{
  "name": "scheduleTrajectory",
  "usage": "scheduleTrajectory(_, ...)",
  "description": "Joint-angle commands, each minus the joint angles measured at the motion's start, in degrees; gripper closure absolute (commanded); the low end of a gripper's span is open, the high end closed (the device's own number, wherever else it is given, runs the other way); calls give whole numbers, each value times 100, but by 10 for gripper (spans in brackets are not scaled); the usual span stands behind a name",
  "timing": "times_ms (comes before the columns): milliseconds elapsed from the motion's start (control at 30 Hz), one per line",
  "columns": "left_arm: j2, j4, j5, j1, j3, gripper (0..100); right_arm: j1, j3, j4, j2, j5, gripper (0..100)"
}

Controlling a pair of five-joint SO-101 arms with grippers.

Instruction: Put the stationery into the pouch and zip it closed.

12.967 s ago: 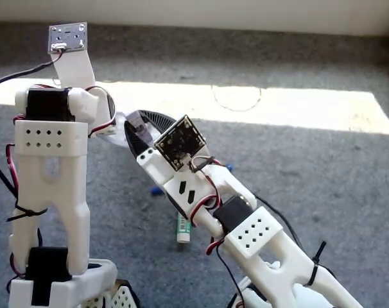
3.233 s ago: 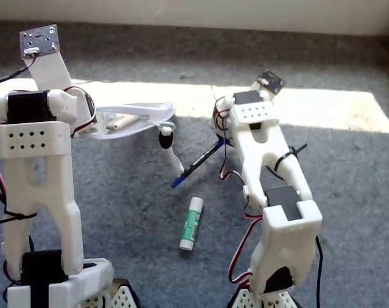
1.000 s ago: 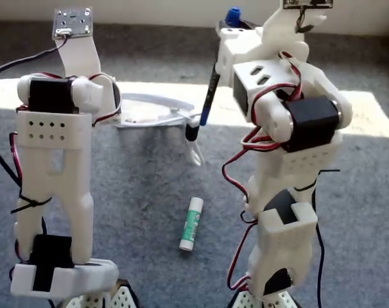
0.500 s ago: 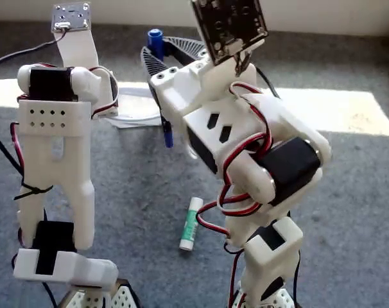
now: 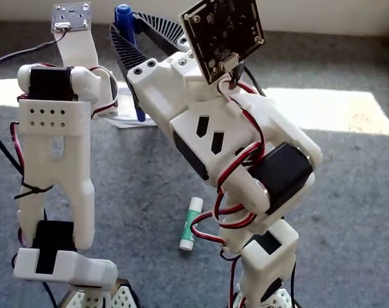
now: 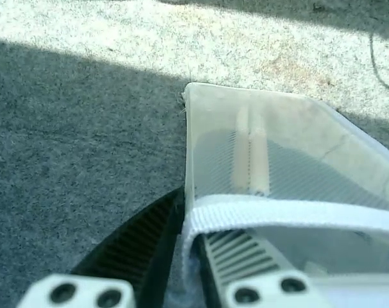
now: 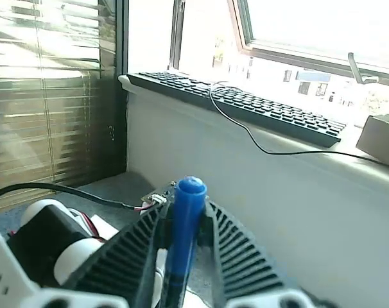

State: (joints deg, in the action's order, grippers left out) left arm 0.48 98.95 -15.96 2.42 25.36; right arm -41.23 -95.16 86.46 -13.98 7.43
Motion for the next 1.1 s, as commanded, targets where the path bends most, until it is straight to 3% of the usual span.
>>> scheduleTrajectory(0,31,44,35,101,101,993,-66,-488,13,233,62,994)
scheduleTrajectory(500,48,35,35,101,92,993,-75,-488,1358,629,26,994)
scheduleTrajectory(1067,48,35,35,101,92,993,-40,-470,1481,1341,26,995)
